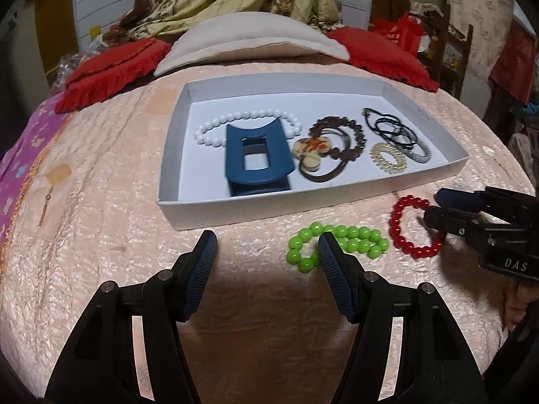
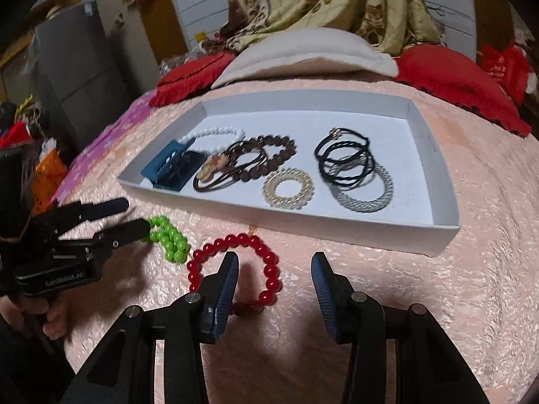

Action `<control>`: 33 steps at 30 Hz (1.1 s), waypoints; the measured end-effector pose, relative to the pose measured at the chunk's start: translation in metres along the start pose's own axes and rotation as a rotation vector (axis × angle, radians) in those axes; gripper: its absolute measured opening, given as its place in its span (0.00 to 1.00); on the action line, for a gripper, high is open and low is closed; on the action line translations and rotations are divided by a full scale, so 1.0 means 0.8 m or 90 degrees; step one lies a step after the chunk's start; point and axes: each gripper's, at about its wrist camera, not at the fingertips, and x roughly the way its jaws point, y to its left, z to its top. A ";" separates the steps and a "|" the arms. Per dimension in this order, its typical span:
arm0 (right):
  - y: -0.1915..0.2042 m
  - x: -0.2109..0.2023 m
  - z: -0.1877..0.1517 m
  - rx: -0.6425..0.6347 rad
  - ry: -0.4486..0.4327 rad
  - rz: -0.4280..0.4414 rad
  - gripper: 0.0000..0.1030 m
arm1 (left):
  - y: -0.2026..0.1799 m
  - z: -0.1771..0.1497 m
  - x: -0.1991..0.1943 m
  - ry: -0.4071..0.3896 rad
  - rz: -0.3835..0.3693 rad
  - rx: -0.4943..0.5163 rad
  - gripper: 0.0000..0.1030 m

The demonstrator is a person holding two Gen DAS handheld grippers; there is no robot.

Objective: Organize jewelry
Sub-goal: 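Withdraw both open tools from the tray toward the red and green beads, then close the left tool on the green bead strand while the right tool grips the red bracelet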

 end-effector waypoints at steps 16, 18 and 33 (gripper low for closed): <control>0.032 0.006 -0.007 -0.148 0.028 -0.040 0.13 | -0.017 -0.004 0.004 0.019 -0.055 0.033 0.45; 0.028 0.004 -0.009 -0.141 0.029 -0.031 0.12 | -0.020 -0.004 0.003 0.019 -0.061 0.038 0.40; 0.025 0.001 -0.011 -0.124 0.024 -0.023 0.16 | 0.000 0.006 0.003 0.005 -0.066 -0.020 0.43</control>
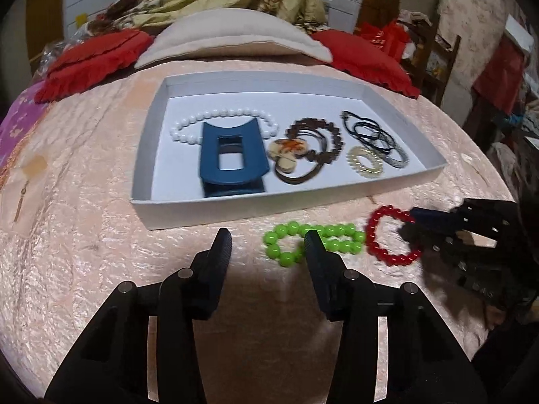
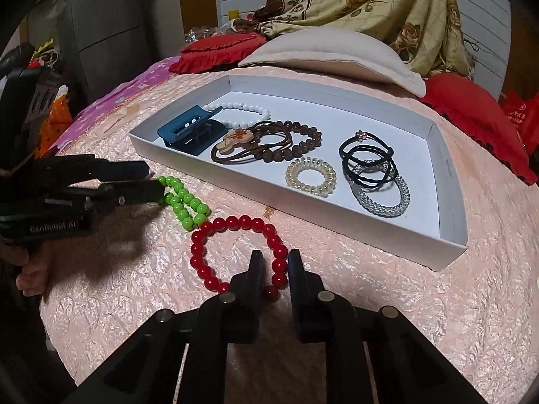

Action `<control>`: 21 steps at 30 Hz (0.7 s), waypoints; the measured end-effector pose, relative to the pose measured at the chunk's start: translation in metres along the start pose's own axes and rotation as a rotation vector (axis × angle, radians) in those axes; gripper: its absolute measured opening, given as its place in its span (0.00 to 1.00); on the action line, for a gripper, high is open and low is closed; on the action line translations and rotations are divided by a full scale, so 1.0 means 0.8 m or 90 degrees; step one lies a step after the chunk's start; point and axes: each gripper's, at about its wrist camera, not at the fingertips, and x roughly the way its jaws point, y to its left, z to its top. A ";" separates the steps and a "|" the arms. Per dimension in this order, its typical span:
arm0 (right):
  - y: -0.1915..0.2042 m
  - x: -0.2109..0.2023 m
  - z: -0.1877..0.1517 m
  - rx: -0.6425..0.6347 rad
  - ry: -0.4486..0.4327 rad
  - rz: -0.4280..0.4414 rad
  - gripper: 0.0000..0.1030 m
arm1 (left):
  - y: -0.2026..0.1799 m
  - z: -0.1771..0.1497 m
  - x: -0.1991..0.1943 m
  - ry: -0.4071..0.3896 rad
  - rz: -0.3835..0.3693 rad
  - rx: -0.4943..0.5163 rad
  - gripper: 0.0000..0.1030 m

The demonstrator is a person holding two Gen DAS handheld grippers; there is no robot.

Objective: Organize jewelry
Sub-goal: 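Close the left tool on the green bead strand while the right tool grips the red bracelet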

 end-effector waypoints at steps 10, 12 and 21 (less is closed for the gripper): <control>0.006 0.001 0.000 -0.010 0.001 -0.005 0.19 | -0.012 0.004 0.014 0.024 0.039 0.035 0.43; 0.006 0.001 0.000 -0.009 0.001 -0.005 0.19 | -0.022 0.000 0.013 0.032 0.043 0.073 0.43; 0.004 0.001 0.000 -0.004 0.001 0.002 0.21 | -0.036 -0.010 0.006 0.030 -0.002 0.097 0.15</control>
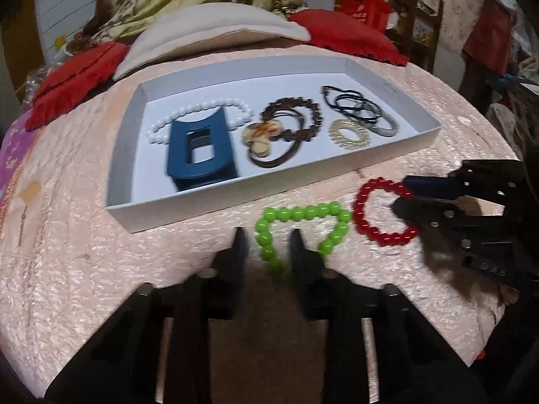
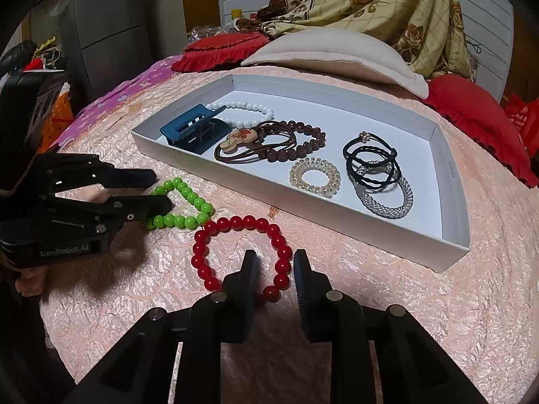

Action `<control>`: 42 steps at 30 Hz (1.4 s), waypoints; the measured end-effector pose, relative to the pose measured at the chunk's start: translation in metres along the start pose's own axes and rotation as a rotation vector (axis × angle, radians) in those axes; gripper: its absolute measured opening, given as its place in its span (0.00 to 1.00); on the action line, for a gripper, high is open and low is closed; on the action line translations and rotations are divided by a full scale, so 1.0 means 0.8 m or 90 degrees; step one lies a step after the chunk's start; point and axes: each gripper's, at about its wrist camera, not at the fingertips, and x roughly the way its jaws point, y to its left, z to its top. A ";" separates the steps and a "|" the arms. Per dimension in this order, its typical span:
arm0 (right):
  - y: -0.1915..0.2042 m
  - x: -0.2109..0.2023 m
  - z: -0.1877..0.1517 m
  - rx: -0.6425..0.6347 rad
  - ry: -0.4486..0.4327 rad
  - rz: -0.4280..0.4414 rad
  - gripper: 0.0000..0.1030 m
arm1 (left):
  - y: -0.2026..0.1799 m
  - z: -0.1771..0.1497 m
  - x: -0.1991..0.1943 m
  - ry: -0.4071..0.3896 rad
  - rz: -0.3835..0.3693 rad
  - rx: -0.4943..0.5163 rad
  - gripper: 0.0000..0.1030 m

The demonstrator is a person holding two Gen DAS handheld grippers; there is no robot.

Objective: Organize jewelry
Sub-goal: 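Close the left tool on the green bead strand while the right tool grips the red bracelet, then lift the green bead strand with the left tool while the right tool lifts the red bracelet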

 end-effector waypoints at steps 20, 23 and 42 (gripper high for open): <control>-0.008 -0.065 0.005 0.048 -0.146 0.061 0.08 | 0.027 0.016 -0.055 -0.096 -0.090 -0.082 0.07; -0.007 -0.071 0.007 0.050 -0.158 0.068 0.08 | 0.025 0.016 -0.055 -0.093 -0.088 -0.080 0.07; -0.004 -0.077 0.006 0.055 -0.167 0.084 0.08 | 0.021 0.008 -0.041 -0.069 -0.048 -0.069 0.07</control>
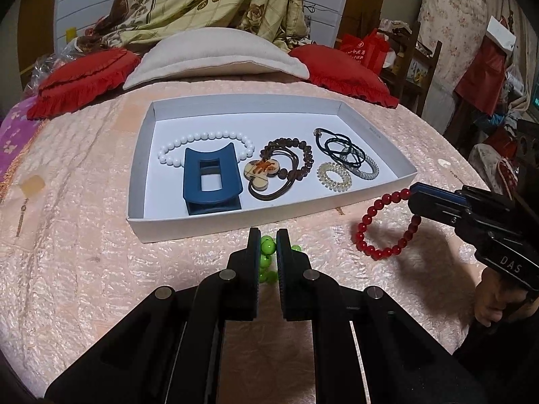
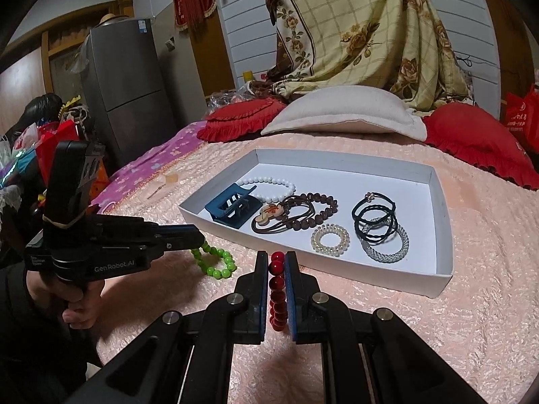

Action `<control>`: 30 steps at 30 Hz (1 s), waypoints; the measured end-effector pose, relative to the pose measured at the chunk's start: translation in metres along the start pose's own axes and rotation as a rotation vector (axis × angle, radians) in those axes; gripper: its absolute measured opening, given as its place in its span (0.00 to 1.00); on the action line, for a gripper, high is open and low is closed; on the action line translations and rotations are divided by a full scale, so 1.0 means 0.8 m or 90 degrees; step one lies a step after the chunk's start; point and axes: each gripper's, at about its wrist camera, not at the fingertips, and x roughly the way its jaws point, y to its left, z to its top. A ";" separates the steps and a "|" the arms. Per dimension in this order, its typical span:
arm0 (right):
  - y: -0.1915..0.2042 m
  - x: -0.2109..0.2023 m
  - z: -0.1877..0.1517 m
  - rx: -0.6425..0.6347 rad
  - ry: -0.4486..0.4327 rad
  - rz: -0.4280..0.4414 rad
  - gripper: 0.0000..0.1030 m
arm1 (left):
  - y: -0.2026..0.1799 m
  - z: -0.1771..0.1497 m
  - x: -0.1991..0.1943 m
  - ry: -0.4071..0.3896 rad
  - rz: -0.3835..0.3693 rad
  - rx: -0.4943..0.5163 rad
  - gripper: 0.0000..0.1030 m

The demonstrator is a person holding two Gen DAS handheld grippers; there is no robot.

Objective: Organize jewelry
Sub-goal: 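Lift the green bead strand with the left tool while the right tool lifts the red bracelet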

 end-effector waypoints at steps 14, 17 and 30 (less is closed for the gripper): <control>0.003 0.007 -0.003 -0.005 0.010 -0.006 0.08 | -0.001 0.000 -0.002 -0.003 0.000 0.002 0.07; 0.003 0.008 -0.003 -0.003 0.008 -0.006 0.08 | -0.001 0.000 -0.002 -0.003 0.000 0.003 0.07; 0.002 0.001 -0.002 -0.002 -0.007 -0.006 0.08 | -0.009 0.004 -0.009 -0.011 0.019 0.010 0.07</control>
